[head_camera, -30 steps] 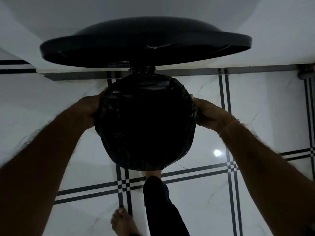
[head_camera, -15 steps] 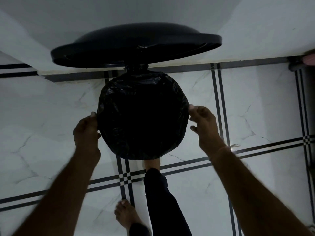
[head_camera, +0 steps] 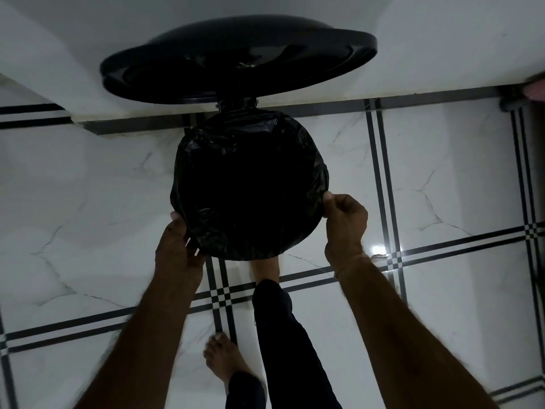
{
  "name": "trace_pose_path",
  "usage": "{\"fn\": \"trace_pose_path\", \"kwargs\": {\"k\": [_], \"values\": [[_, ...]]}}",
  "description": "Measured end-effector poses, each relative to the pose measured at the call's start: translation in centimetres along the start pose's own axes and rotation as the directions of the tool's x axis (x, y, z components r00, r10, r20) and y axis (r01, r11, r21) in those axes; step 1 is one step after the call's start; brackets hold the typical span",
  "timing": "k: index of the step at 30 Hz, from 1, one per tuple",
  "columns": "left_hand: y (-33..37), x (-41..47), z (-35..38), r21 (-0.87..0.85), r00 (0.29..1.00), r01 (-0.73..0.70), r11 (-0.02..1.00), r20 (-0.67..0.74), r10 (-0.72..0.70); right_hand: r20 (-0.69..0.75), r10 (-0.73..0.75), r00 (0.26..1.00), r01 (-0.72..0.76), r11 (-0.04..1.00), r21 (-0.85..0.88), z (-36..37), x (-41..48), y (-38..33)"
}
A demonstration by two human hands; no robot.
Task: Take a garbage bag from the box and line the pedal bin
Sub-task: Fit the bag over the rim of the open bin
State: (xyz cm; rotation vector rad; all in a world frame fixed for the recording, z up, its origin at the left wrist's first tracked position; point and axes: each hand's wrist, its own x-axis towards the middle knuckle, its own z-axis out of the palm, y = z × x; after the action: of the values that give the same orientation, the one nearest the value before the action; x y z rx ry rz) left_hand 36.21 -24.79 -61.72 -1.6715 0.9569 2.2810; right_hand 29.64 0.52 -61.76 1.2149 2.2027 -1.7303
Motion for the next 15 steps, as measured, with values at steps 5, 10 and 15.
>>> {"fn": "trace_pose_path", "kwargs": {"k": [5,10,15], "values": [[-0.2,0.8,0.1,-0.067,0.997,0.061,0.996,0.050,-0.058,0.150,0.242,0.959,-0.251,0.967,0.046,0.2,1.2,1.3],[-0.7,2.2,0.0,-0.152,0.995,0.086,0.985,0.068,-0.076,0.161,0.461,0.873,-0.482,0.867,0.128,1.0,3.1,1.8],[-2.5,1.0,-0.8,-0.238,0.989,0.118,0.964,0.113,-0.094,0.285,0.452,0.845,-0.533,0.746,0.399,0.1,0.4,2.2]]}}
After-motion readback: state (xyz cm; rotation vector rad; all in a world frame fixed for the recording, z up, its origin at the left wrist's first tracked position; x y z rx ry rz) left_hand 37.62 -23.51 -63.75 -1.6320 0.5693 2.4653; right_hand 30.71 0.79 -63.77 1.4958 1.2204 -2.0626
